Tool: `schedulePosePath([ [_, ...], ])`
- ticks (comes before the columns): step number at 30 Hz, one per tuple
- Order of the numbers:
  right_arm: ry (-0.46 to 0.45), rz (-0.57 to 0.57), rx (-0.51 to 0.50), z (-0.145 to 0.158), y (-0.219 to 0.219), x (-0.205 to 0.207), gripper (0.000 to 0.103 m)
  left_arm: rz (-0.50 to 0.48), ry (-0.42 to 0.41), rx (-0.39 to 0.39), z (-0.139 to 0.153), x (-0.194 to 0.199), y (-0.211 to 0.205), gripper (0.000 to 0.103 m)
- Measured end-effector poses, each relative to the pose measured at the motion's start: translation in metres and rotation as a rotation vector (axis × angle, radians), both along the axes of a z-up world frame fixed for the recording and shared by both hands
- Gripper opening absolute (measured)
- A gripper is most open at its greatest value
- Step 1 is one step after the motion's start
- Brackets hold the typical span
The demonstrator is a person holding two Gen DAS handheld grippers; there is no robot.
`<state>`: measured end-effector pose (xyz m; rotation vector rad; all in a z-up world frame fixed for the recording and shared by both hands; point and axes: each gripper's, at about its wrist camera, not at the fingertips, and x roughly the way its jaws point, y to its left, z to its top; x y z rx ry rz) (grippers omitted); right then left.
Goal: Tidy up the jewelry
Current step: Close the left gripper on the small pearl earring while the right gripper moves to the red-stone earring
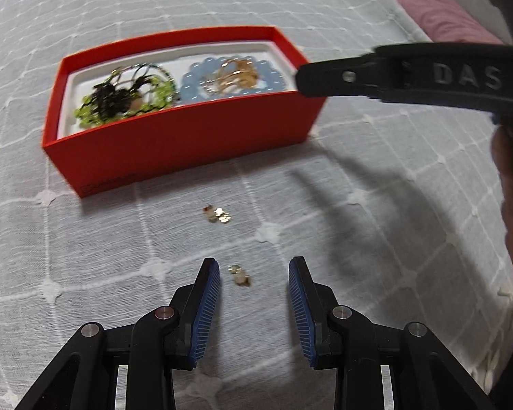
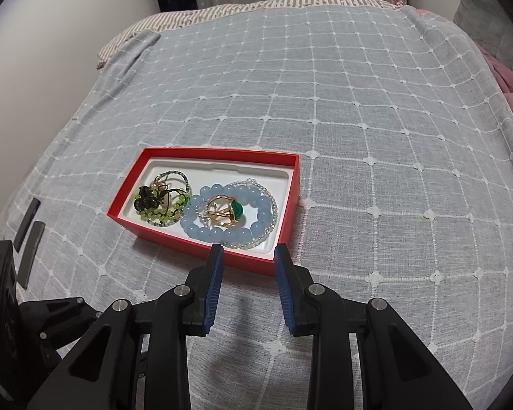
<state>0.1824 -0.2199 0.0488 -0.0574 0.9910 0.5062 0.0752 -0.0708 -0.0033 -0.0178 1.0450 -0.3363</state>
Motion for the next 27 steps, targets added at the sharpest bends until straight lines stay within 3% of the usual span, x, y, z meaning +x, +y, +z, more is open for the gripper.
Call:
schedulePosePath([
  [10,0.004,0.013,0.020,0.003,0.002,-0.003,0.032,-0.008,0.005,0.068,-0.011,0.001,-0.012,0.036],
  [11,0.009,0.013,0.028,0.003,0.001,-0.002,0.032,-0.005,-0.002,0.075,-0.012,0.000,-0.013,0.034],
  [13,0.008,0.012,0.026,0.003,0.002,-0.003,0.032,0.003,-0.012,0.104,-0.016,0.003,-0.014,0.014],
  [15,0.011,0.017,0.026,0.002,0.002,-0.003,0.032,0.008,-0.015,0.107,-0.016,0.004,-0.012,0.007],
  [21,0.019,0.054,0.011,-0.003,0.007,-0.006,0.032,0.033,-0.017,0.076,-0.006,0.007,0.003,0.007],
  [27,0.019,0.177,-0.032,-0.013,0.027,-0.018,0.032,0.163,-0.063,0.033,0.017,0.014,0.047,0.007],
])
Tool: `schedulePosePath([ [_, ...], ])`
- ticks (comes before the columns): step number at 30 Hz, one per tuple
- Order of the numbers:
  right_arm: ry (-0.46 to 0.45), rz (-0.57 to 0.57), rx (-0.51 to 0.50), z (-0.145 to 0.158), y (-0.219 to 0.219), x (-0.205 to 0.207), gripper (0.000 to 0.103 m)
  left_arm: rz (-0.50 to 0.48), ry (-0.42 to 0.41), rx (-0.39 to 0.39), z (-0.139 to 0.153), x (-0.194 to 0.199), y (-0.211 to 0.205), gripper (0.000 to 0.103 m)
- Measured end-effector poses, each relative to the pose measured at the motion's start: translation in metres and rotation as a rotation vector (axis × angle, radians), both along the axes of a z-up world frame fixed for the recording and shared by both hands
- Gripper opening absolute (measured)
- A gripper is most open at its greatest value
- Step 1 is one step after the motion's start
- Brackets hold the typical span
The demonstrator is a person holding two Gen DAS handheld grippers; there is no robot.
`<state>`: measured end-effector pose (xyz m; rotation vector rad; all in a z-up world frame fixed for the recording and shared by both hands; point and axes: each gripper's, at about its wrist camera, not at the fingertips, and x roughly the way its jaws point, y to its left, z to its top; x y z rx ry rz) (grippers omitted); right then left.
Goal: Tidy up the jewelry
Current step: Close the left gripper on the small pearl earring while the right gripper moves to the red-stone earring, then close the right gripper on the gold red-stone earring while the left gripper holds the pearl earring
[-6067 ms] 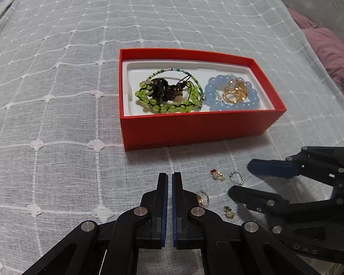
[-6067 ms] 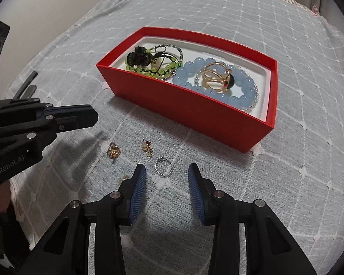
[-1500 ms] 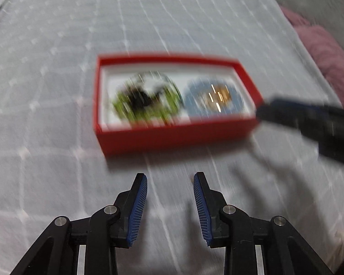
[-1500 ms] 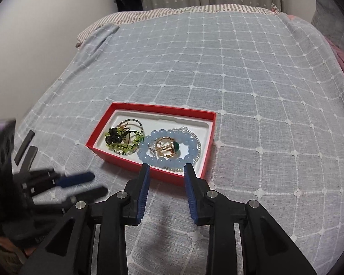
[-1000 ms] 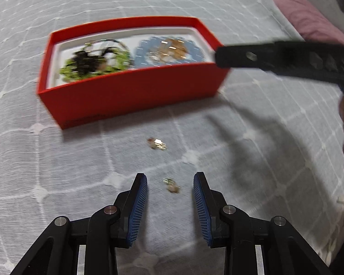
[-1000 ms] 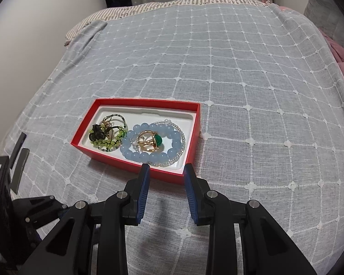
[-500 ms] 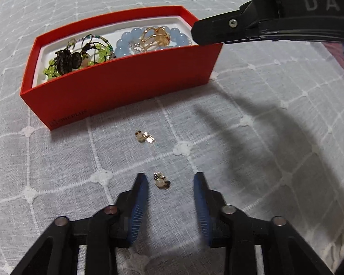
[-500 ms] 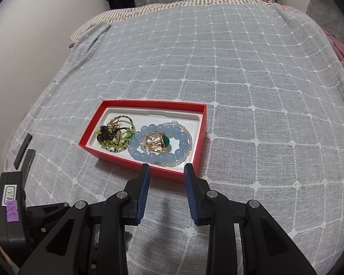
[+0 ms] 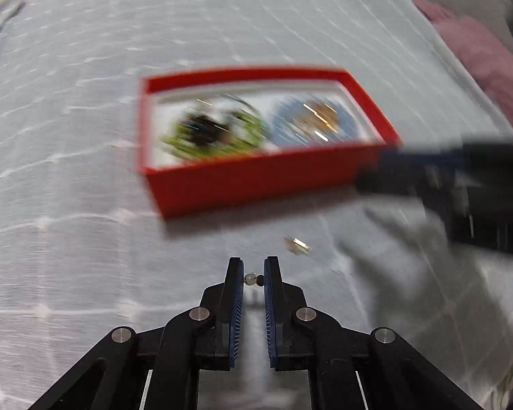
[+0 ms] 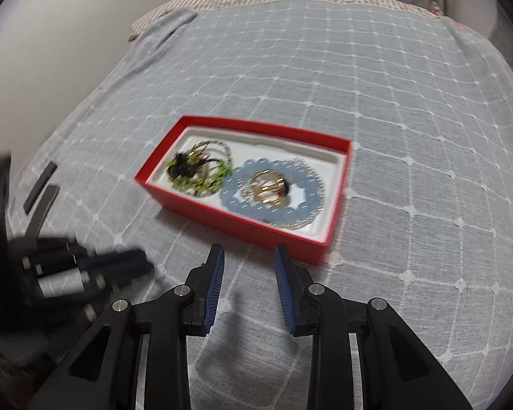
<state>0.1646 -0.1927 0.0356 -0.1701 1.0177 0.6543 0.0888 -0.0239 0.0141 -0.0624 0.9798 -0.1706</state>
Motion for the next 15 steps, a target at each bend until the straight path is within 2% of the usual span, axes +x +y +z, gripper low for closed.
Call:
schedulePosePath([
  [5,0.009,0.100,-0.061,-0.023,0.025,-0.012,0.032,0.092,-0.005,-0.013,0.003,0.005,0.029,0.007],
  [11,0.006,0.147,-0.103,-0.045,0.045,-0.018,0.032,0.124,-0.010,-0.005,0.002,0.012,0.041,0.007],
  [15,-0.012,0.146,-0.101,-0.047,0.051,-0.020,0.032,0.128,-0.007,-0.007,0.002,0.010,0.043,0.007],
])
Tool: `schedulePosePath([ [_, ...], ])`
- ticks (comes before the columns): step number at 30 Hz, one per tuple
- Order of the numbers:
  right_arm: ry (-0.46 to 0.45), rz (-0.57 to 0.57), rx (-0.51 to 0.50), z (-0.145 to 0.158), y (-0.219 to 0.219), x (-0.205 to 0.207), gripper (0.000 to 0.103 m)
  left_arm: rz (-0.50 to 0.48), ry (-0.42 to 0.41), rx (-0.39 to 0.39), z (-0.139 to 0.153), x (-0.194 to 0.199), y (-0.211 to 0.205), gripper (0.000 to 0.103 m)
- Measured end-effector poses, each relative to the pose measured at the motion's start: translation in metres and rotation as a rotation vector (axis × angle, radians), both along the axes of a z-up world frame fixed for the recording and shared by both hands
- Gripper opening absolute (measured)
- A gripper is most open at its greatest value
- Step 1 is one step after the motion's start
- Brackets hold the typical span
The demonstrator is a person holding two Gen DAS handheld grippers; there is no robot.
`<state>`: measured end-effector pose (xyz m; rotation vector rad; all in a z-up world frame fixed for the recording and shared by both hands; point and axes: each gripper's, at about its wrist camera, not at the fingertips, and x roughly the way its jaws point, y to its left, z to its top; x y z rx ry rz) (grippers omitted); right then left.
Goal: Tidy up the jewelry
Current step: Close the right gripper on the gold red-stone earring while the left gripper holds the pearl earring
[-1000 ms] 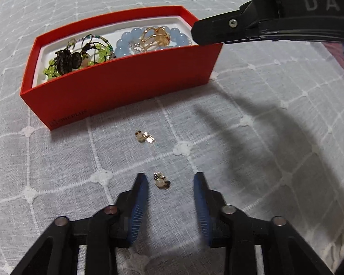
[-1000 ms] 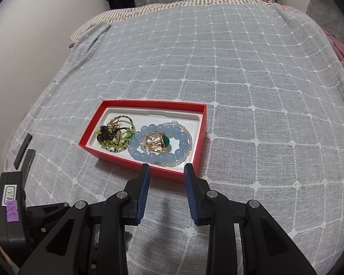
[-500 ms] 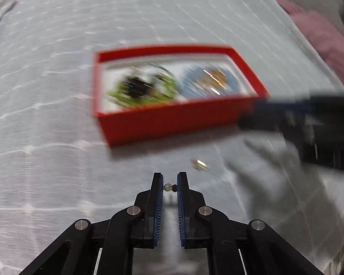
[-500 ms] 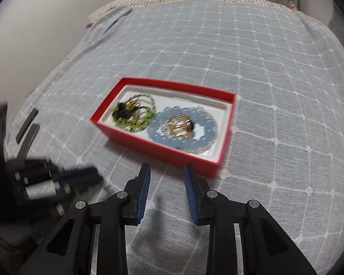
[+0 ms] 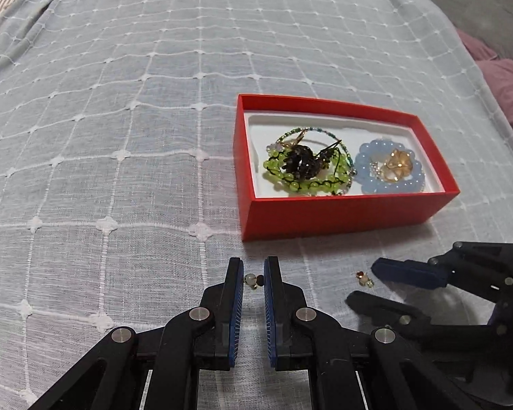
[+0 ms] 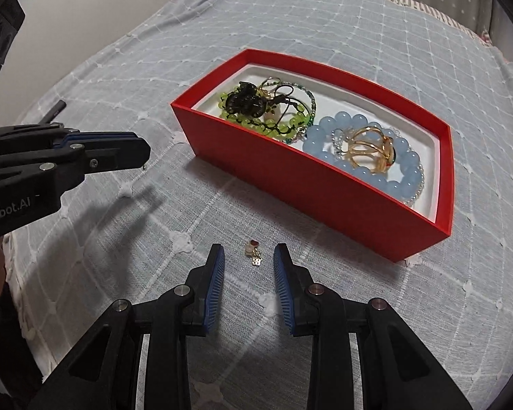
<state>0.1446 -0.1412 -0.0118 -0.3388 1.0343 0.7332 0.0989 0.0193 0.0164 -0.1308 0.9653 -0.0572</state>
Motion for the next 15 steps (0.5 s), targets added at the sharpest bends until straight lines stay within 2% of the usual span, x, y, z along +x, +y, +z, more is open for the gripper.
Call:
schedulePosePath([
  [1,-0.002,-0.002,0.001,-0.0003,0.0006,0.0000,0.031,-0.001,-0.001,0.000,0.0003,-0.0014,0.0007,0.007],
  [4,-0.009,0.003,-0.010,-0.0016,0.0046,-0.0028,0.020,-0.006,-0.001,0.000,0.0000,-0.0013,-0.0004,0.007],
  [6,-0.011,0.010,-0.014,-0.0006,0.0082,-0.0042,0.009,-0.006,-0.004,0.001,0.0006,-0.0014,-0.0010,0.007],
  [8,-0.017,0.010,-0.021,0.0002,0.0089,-0.0050,0.005,-0.006,-0.005,0.001,0.0010,-0.0011,-0.0022,0.007],
  [15,-0.030,0.006,-0.019,0.0062,0.0067,-0.0068,0.005,0.004,-0.012,-0.005,0.0026,-0.0004,-0.0012,0.007],
])
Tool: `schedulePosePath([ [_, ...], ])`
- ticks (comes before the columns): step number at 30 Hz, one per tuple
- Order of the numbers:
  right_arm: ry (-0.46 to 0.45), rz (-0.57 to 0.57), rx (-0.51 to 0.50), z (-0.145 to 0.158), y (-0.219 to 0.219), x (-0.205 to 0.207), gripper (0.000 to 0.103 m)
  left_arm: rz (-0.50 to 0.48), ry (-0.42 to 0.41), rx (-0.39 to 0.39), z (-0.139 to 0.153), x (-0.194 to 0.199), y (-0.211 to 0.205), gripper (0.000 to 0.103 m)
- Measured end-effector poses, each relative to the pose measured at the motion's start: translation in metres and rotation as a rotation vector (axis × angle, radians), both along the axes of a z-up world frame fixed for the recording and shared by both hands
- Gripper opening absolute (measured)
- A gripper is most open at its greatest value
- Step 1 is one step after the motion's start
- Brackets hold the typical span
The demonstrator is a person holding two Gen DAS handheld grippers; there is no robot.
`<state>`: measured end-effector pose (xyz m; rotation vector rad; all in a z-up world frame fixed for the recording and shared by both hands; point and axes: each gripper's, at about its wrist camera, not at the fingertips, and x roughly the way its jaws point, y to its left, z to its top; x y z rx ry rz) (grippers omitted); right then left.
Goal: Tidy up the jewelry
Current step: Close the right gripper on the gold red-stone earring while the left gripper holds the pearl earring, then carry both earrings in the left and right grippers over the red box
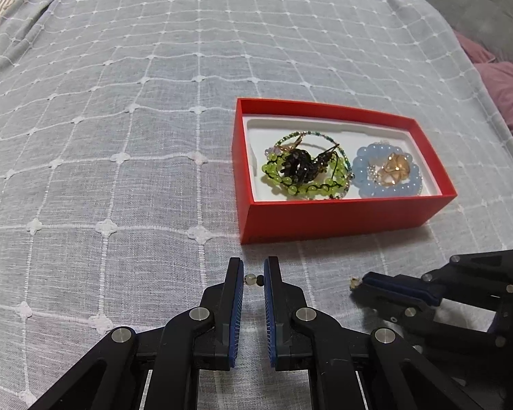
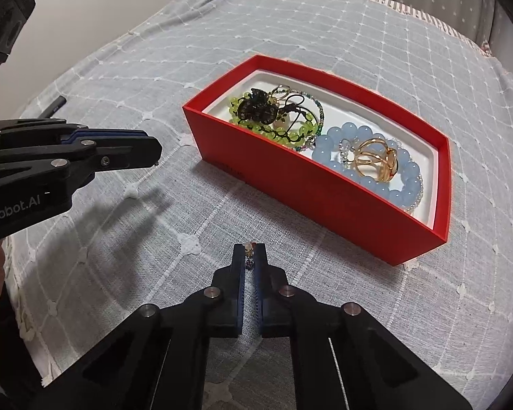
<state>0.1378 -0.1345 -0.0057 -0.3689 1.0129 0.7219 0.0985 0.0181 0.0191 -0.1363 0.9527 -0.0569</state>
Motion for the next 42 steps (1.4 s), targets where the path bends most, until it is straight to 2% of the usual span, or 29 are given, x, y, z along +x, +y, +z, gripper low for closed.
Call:
schedulePosePath([
  [8,-0.007,-0.010,0.023,0.010,-0.007,0.000,0.005,0.007,-0.009,-0.007,0.002,0.000,0.002,0.007],
  [16,0.042,-0.044,0.133,0.029,-0.028,0.009,0.005,0.010,-0.024,-0.023,0.006,-0.001,0.003,0.007],
  [22,0.050,-0.053,0.185,0.043,-0.035,0.010,0.005,0.003,-0.080,-0.061,0.018,-0.002,0.003,0.007],
  [27,0.029,-0.060,0.219,0.059,-0.039,0.011,0.005,-0.008,-0.129,-0.149,0.030,0.006,0.004,0.007],
  [32,0.014,-0.089,0.249,0.070,-0.044,0.017,0.005,-0.024,-0.166,-0.167,0.040,0.014,-0.005,0.007],
  [36,0.005,-0.115,0.263,0.075,-0.047,0.024,0.005,-0.031,-0.175,-0.205,0.043,0.024,-0.007,0.007],
  [42,-0.005,-0.160,0.287,0.081,-0.051,0.037,0.005,-0.038,-0.147,-0.190,0.035,0.033,-0.017,0.007],
])
